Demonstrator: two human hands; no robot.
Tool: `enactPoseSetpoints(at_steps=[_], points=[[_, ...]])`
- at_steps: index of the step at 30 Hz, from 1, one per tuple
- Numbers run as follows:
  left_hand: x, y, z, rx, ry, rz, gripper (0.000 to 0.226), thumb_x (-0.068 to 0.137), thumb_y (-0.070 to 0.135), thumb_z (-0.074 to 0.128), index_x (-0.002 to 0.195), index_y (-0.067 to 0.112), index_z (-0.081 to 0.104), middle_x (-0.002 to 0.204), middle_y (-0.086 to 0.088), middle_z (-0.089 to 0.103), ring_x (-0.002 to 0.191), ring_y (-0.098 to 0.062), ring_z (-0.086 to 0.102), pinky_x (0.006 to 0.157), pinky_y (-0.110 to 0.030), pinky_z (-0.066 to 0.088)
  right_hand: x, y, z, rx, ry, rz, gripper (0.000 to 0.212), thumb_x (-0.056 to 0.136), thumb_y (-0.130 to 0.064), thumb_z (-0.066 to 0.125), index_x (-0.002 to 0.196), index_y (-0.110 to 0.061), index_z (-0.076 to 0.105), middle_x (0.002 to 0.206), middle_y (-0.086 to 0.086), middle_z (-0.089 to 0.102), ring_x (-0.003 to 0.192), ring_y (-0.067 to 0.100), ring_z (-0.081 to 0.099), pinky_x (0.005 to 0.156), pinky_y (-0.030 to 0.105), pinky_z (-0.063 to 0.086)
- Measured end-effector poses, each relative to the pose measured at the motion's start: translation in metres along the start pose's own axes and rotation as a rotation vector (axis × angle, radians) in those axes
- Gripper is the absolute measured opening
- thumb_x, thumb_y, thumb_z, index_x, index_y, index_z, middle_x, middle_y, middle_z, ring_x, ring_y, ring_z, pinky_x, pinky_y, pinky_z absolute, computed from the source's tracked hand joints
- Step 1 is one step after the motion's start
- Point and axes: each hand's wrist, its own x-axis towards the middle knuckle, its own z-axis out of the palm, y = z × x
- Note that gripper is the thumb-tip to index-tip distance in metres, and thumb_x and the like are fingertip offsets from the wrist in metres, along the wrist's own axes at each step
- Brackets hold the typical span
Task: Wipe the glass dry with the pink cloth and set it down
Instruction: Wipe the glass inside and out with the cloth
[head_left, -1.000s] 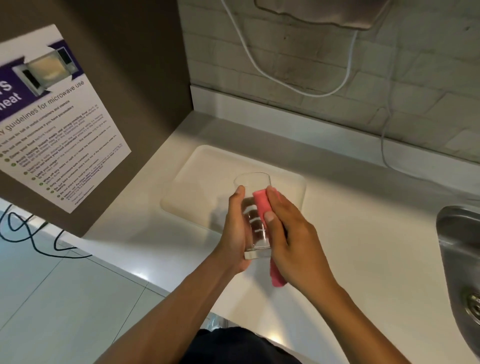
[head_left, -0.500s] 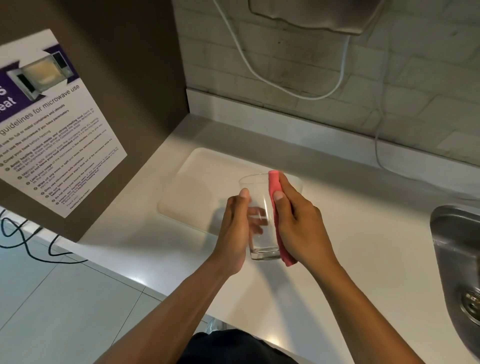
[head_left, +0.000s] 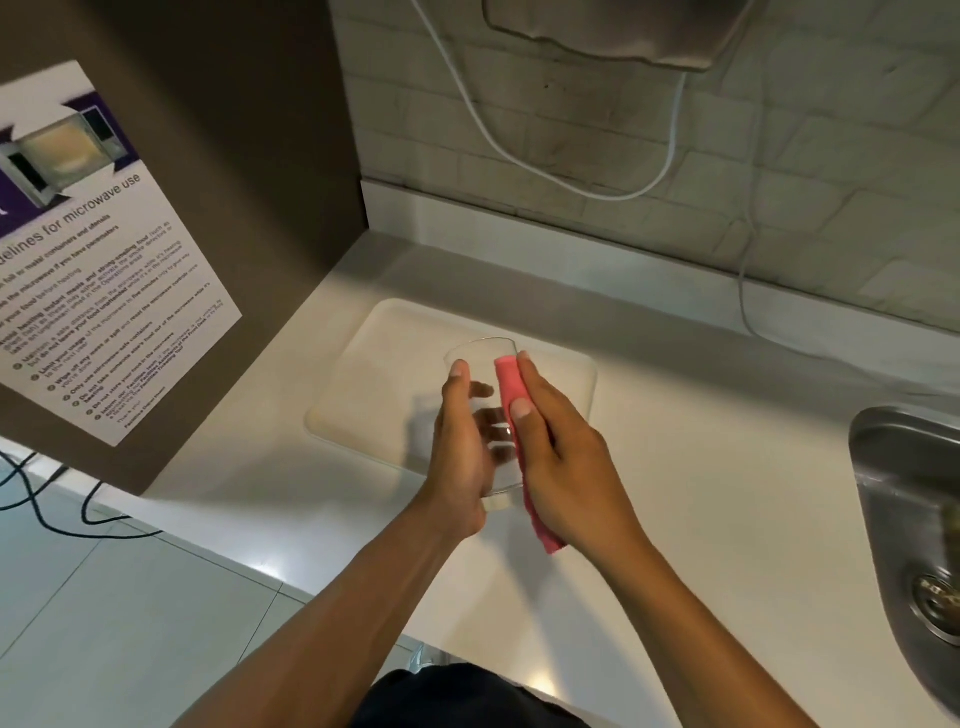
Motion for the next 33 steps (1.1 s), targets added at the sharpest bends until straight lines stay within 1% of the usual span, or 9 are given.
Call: enactPoseSetpoints(at_steps=[3,8,12,15,19,22,27,30,33], points=[[0.008,0.009,-0.008,-0.008,0.027,0.019,0.071,0.098,0.078,0.037,0.12,0.016,0.062,0.098,-0.015,0.08,0.091,-0.03,0.079,0.081,-0.045,0.064,-0.022,0.002,0.01,-0.141,-0.085,-0.135,0.048,0.104,-0.05,0.028,0.15,-0.055,0.018,0.162,-0.026,0.009,0.133,-0.026,0.008,0.1,-0.005,0.01],[-0.004,0.004,0.0,0.012,0.045,-0.015,0.078,0.098,0.077,0.04,0.13,0.008,0.062,0.12,-0.027,0.075,0.114,-0.044,0.074,0.1,-0.064,0.058,-0.004,0.003,-0.003,-0.002,-0.019,-0.001,0.049,0.102,-0.051,0.031,0.151,-0.047,0.028,0.152,-0.02,0.039,0.134,0.003,0.044,0.109,0.024,0.038],[0.003,0.014,-0.006,-0.061,0.01,-0.026,0.077,0.095,0.083,0.039,0.12,0.014,0.063,0.095,-0.013,0.079,0.091,-0.032,0.076,0.081,-0.046,0.063,-0.019,0.0,0.008,-0.165,-0.086,-0.174,0.045,0.105,-0.048,0.03,0.149,-0.054,0.023,0.16,-0.029,0.01,0.142,-0.013,0.011,0.109,0.004,0.01],[0.003,0.017,-0.008,-0.004,0.052,-0.031,0.073,0.095,0.082,0.038,0.121,0.017,0.059,0.092,-0.011,0.079,0.078,-0.025,0.078,0.067,-0.041,0.065,-0.022,0.007,0.002,-0.111,-0.101,-0.167,0.045,0.104,-0.049,0.032,0.148,-0.053,0.027,0.156,-0.035,0.013,0.141,-0.014,0.017,0.109,0.003,0.015],[-0.008,0.013,0.002,-0.044,0.054,-0.072,0.087,0.096,0.082,0.037,0.138,0.009,0.061,0.124,-0.029,0.074,0.114,-0.044,0.074,0.1,-0.06,0.059,-0.004,0.001,-0.005,-0.034,-0.045,-0.034,0.045,0.103,-0.052,0.03,0.148,-0.053,0.03,0.154,-0.027,0.033,0.138,-0.001,0.036,0.112,0.02,0.029],[-0.002,0.019,-0.003,-0.053,0.117,-0.033,0.083,0.096,0.082,0.034,0.129,0.011,0.062,0.11,-0.022,0.078,0.097,-0.035,0.076,0.088,-0.05,0.061,-0.021,0.005,0.005,-0.118,-0.111,-0.171,0.042,0.105,-0.05,0.029,0.144,-0.064,0.022,0.156,-0.037,0.016,0.141,-0.015,0.012,0.111,0.005,0.01],[-0.007,0.018,-0.004,-0.115,0.116,-0.085,0.083,0.095,0.081,0.04,0.133,0.009,0.059,0.118,-0.027,0.074,0.1,-0.037,0.072,0.091,-0.054,0.06,-0.006,0.009,-0.006,0.121,-0.139,0.108,0.046,0.099,-0.061,0.031,0.145,-0.058,0.031,0.145,-0.025,0.047,0.123,0.008,0.054,0.101,0.031,0.046],[-0.009,0.022,-0.001,-0.096,0.126,-0.059,0.09,0.096,0.081,0.037,0.136,0.006,0.063,0.141,-0.03,0.064,0.119,-0.042,0.068,0.112,-0.064,0.049,-0.003,0.001,-0.005,0.101,-0.104,0.084,0.049,0.098,-0.063,0.031,0.146,-0.057,0.028,0.148,-0.024,0.044,0.124,0.01,0.053,0.099,0.032,0.047],[-0.008,0.025,0.002,-0.022,0.192,-0.011,0.083,0.097,0.081,0.036,0.131,0.011,0.066,0.137,-0.027,0.067,0.127,-0.046,0.065,0.109,-0.067,0.051,-0.01,-0.001,-0.002,0.076,-0.057,0.038,0.049,0.099,-0.061,0.033,0.147,-0.056,0.026,0.151,-0.032,0.033,0.134,0.001,0.041,0.111,0.033,0.039]])
